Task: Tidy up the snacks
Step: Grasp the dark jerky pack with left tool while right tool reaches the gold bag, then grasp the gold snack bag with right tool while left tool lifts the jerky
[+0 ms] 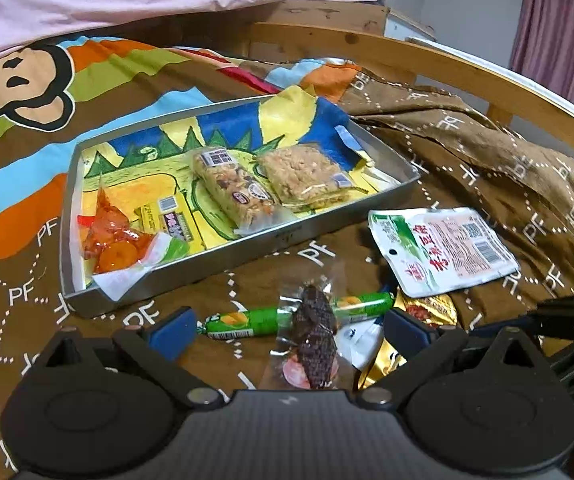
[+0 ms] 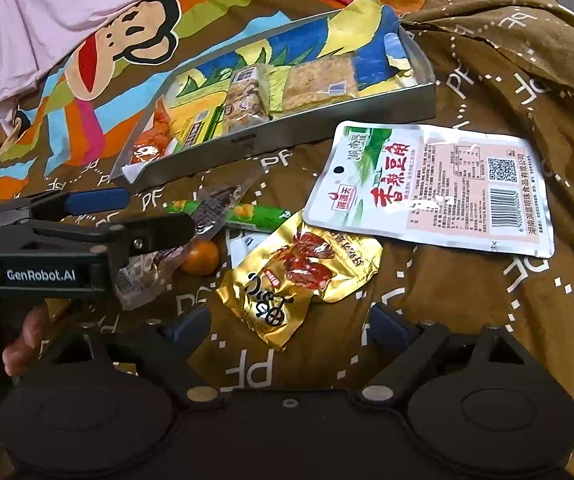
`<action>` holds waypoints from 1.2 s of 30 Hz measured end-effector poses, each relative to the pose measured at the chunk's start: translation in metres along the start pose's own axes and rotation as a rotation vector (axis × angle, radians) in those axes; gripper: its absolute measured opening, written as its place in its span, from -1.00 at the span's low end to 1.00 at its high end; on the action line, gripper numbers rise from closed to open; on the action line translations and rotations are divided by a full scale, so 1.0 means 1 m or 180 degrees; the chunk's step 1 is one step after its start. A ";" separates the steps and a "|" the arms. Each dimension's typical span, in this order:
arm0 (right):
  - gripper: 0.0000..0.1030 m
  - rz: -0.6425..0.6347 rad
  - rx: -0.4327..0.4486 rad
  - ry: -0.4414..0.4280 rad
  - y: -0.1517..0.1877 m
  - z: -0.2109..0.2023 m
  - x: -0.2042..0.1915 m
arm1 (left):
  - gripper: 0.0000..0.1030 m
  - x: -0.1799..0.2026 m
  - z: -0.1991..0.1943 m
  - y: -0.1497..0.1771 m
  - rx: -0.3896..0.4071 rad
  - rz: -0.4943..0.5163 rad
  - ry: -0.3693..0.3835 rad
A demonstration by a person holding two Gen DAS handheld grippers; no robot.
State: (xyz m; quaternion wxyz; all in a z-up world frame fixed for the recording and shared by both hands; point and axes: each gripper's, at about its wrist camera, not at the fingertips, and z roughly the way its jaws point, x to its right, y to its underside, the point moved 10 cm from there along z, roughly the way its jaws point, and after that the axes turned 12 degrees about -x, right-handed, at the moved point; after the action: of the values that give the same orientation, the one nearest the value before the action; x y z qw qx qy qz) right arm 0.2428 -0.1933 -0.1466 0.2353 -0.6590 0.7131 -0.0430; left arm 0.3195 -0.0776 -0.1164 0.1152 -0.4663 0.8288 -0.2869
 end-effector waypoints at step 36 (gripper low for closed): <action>0.47 -0.0358 0.0174 0.0444 -0.006 0.014 -0.015 | 0.01 -0.024 -0.008 0.050 -0.0459 -0.1198 -0.0089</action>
State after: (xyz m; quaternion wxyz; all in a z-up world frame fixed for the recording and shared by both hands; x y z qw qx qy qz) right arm 0.2536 -0.1762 -0.1524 0.2002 -0.6867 0.6882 -0.1213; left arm 0.2938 -0.0349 -0.1408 0.0373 -0.6240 0.7438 -0.2367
